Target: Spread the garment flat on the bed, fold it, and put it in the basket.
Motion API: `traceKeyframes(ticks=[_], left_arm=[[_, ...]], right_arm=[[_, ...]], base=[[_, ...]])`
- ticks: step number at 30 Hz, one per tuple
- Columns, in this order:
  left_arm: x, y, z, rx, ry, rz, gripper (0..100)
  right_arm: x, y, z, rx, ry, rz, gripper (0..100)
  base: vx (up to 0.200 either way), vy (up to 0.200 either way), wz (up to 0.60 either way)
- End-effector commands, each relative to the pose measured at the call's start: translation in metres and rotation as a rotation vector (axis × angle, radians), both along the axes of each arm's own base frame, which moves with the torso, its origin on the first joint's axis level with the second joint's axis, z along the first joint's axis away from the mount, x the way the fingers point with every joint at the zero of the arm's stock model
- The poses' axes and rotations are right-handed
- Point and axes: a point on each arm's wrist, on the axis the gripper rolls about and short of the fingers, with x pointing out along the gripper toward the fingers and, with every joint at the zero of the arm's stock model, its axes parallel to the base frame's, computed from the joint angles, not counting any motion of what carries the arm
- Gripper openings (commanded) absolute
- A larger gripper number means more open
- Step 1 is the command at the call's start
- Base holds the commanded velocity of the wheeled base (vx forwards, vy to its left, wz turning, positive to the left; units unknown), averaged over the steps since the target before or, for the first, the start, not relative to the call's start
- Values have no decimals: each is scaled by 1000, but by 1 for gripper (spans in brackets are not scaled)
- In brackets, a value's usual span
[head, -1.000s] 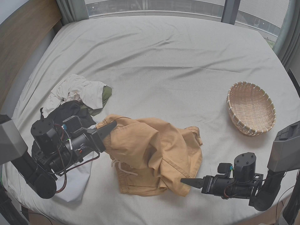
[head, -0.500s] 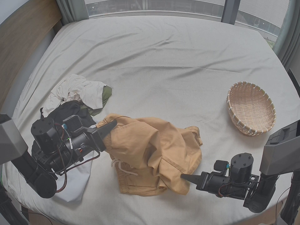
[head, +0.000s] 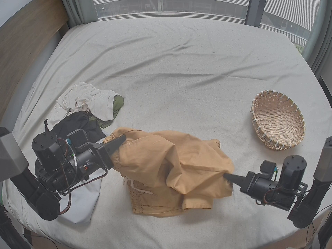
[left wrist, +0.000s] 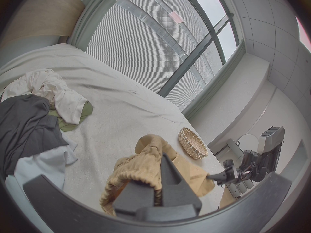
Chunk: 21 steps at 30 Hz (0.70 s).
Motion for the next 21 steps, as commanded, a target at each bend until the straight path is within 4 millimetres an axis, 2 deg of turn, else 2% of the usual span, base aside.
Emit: traceKeyframes(ticks=[1,9,14,15,21], left_arm=[[-11,12,-6,14,47,17,0],[-21,30,-19,33,117,-5,0],[-20,31,-19,32,119,1,0],[-20,30,-19,33,118,0,0],[-19,30,-18,31,109,0,0]], right_arm=[[3,-18,20,19,-92,-61,0],[12,-15,13,36,-68,48,0],[13,-13,3,26,-26,95,0],[13,-12,2,24,-25,95,100],[20,-11,5,29,-51,92,100]], base=[[0,0,0],[0,0,0],[0,0,0],[0,0,0],[0,0,0]])
